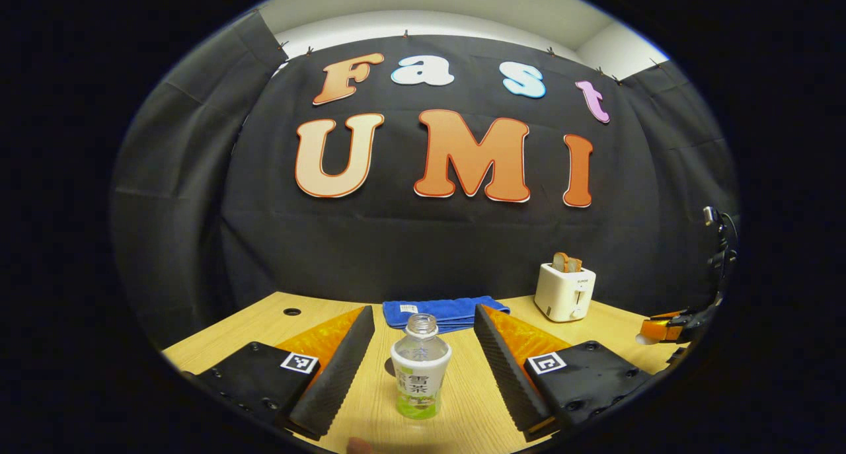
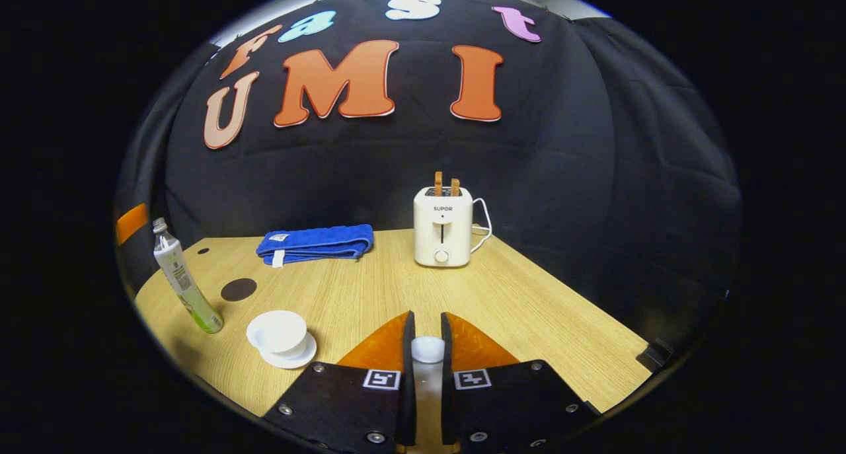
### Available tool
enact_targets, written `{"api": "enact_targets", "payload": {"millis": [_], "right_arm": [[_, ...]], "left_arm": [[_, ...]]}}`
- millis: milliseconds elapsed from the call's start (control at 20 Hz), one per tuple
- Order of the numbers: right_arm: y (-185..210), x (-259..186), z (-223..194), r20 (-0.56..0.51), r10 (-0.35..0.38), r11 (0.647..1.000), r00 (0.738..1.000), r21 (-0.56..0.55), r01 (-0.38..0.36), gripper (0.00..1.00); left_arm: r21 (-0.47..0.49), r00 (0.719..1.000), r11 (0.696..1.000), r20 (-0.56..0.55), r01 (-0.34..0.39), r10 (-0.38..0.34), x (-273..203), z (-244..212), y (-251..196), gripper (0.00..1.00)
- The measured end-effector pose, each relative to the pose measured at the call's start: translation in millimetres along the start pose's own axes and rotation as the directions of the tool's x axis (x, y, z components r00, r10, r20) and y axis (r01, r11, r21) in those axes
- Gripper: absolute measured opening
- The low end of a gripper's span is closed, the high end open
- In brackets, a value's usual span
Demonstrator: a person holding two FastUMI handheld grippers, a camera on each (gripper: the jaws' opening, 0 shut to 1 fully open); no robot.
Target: Open the teacup lid with one hand, grasp the water bottle and pour water into the teacup with the other hand; after pouring, place the water bottle on the coaster and then close the teacup lid.
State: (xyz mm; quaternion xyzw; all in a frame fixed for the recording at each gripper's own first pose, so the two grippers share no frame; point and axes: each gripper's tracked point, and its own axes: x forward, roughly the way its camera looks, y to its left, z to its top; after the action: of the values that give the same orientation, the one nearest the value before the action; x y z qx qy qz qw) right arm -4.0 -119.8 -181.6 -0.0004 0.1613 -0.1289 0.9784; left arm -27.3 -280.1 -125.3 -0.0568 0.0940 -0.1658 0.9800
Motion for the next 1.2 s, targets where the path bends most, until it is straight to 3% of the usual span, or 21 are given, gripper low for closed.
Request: {"api": "enact_targets", "payload": {"millis": [400,1000,1050,1150,1200], "right_arm": [[-12,5,-8,-0.02,-0.022,0.999,1.0,0.022,0.023,0.15],[-8,13,-24,-0.076,-0.008,1.0,0.997,0.02,0.01,0.15],[-8,12,-24,-0.078,-0.008,1.0,0.997,0.02,0.01,0.15],[-9,11,-25,-0.081,-0.008,1.0,0.997,0.021,0.01,0.15],[-9,10,-26,-0.083,-0.006,1.0,0.997,0.024,0.008,0.15]], "left_arm": [[0.026,0.997,0.999,-0.08,-0.019,0.021,40,-53,0,1.0],[0.047,0.984,0.998,-0.172,-0.033,0.041,45,-118,8,1.0],[0.045,0.983,0.998,-0.179,-0.034,0.042,44,-120,9,0.98],[0.064,0.984,0.998,-0.173,-0.02,0.031,46,-119,8,0.72],[0.092,0.983,0.996,-0.181,-0.021,0.038,43,-117,10,0.7]]}}
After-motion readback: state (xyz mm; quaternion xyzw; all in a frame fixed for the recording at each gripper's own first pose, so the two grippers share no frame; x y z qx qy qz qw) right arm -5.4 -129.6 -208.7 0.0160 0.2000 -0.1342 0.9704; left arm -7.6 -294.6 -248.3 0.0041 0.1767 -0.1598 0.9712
